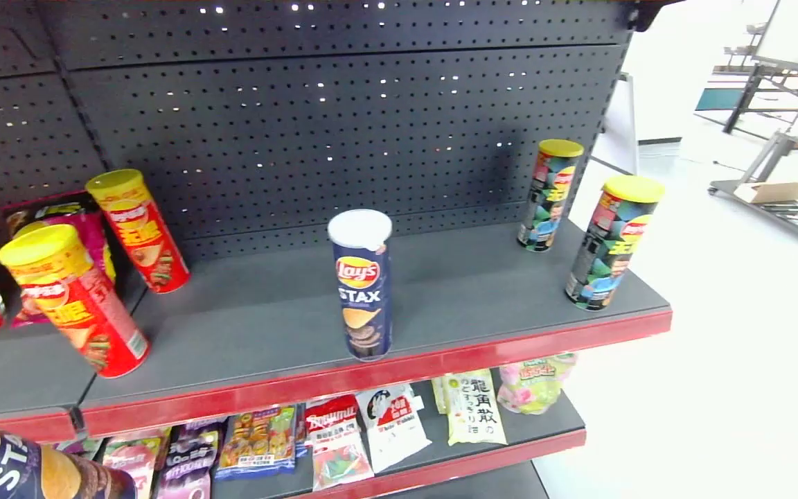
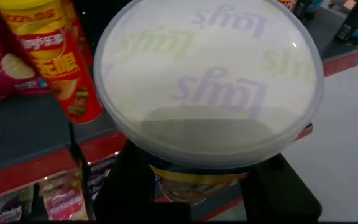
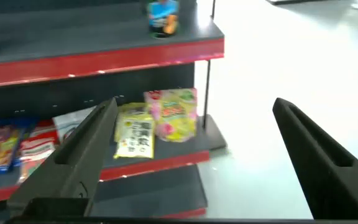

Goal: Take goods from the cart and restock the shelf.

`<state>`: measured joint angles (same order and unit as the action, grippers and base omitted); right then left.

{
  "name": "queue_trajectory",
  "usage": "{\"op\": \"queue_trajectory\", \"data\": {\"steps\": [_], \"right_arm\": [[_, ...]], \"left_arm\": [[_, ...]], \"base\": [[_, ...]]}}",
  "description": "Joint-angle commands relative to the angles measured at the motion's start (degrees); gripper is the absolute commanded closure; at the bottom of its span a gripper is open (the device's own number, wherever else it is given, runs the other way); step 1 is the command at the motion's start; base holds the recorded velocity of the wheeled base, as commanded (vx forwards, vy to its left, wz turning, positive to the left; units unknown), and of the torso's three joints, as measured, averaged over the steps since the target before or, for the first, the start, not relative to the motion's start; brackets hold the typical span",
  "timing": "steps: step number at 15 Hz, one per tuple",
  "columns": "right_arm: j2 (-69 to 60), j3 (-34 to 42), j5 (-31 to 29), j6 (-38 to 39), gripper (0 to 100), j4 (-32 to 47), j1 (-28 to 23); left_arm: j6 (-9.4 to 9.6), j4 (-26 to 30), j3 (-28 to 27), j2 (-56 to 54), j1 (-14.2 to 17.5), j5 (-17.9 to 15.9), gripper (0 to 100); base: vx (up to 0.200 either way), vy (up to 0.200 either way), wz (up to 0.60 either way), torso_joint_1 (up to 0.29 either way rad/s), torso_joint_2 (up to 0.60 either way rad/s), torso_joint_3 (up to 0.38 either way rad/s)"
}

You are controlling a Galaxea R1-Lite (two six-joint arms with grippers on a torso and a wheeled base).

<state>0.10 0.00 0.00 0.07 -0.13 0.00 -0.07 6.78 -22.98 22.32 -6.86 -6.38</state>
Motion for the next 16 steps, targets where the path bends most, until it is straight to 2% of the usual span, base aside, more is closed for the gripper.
{"op": "queue_trajectory", "data": {"steps": [1, 3, 7, 9, 12, 14, 15, 16], "right_arm": [[-0.01, 0.0, 0.0, 0.01, 0, -0.04, 0.0], [-0.01, 0.0, 0.0, 0.01, 0, -0.04, 0.0], [-0.01, 0.0, 0.0, 0.01, 0, 0.05, 0.0], [-0.01, 0.0, 0.0, 0.01, 0, -0.04, 0.0], [-0.01, 0.0, 0.0, 0.01, 0, 0.05, 0.0], [-0.01, 0.0, 0.0, 0.01, 0, -0.04, 0.0], [-0.01, 0.0, 0.0, 0.01, 0, -0.04, 0.0], [-0.01, 0.0, 0.0, 0.01, 0, -0.04, 0.0]], "left_arm": [[-0.01, -0.01, -0.14, 0.53, 0.01, 0.05, 100], [-0.01, -0.01, -0.93, 3.34, 0.01, 0.22, 100], [0.07, -2.47, -7.26, 16.18, 0.1, 0.05, 100], [0.34, -9.5, -10.86, 27.43, 0.01, -0.13, 100], [0.34, -11.44, -15.78, 38.24, 0.01, 0.14, 100], [0.69, -15.83, -16.4, 43.07, -1.22, 0.05, 100], [0.69, -21.81, -16.57, 47.46, -1.66, 0.22, 100], [0.78, -23.92, -16.66, 48.96, -1.84, 0.22, 100]], "base": [[0.0, 0.0, 0.0, 0.0, 0.0, 0.0], [0.0, 0.0, 0.0, 0.0, 0.0, 0.0], [0.0, 0.0, 0.0, 0.0, 0.0, 0.0], [0.0, 0.0, 0.0, 0.0, 0.0, 0.0], [0.0, 0.0, 0.0, 0.0, 0.0, 0.0], [0.0, 0.0, 0.0, 0.0, 0.0, 0.0], [0.0, 0.0, 0.0, 0.0, 0.0, 0.0], [0.0, 0.0, 0.0, 0.0, 0.0, 0.0]]}}
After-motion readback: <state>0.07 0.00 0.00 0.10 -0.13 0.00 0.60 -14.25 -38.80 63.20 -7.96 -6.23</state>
